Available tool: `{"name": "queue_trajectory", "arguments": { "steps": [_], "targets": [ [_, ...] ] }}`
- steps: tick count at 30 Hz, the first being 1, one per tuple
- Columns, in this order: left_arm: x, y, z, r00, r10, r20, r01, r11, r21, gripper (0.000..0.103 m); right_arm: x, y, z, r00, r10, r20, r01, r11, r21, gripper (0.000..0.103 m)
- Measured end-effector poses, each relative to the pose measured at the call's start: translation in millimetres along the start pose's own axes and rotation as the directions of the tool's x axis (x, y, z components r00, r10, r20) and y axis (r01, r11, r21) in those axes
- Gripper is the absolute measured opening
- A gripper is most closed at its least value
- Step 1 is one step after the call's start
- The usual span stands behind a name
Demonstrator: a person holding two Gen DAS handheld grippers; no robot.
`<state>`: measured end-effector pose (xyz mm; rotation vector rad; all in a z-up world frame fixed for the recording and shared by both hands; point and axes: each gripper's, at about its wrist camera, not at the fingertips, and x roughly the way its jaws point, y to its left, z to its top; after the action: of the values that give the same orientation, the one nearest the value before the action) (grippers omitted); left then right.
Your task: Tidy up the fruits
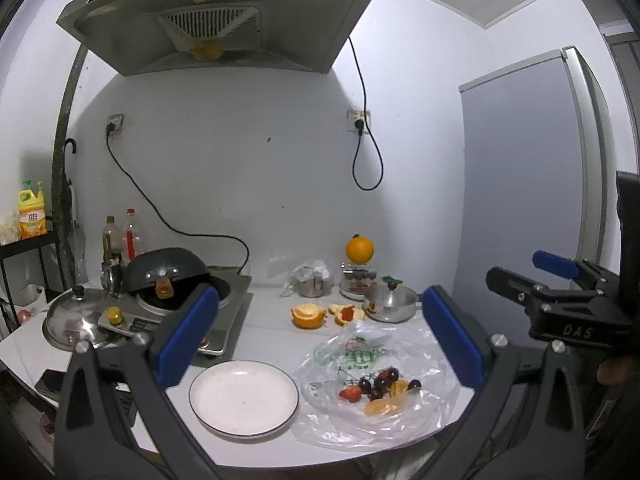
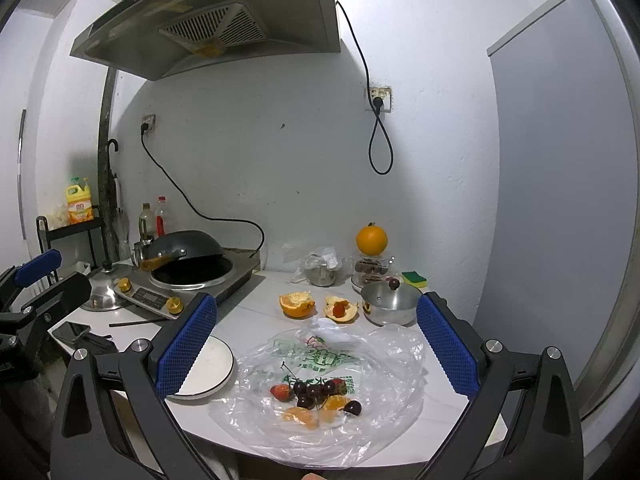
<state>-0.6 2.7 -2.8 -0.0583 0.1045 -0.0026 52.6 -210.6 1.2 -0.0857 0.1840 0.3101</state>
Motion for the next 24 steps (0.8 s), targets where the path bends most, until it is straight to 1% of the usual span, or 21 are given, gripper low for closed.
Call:
{"name": "queue_trajectory", "arguments": {
  "steps": [12,24],
  "targets": [
    [-2.7,0.3,1.8,1.0,0.015,0.002,-0.015,1.0,0.002,0.103,-1.0,3.2,-1.5,1.0,0.0,0.001,0.0,1.0,0.003,0.102],
    [-2.7,-1.0,3.3,1.0,0.011,-0.001,-0.011,1.0,0.003,0.103,-1.1,2.0,-1.3,1.0,-0.001,0.0,0.001,1.0,0.005,0.102]
  ]
}}
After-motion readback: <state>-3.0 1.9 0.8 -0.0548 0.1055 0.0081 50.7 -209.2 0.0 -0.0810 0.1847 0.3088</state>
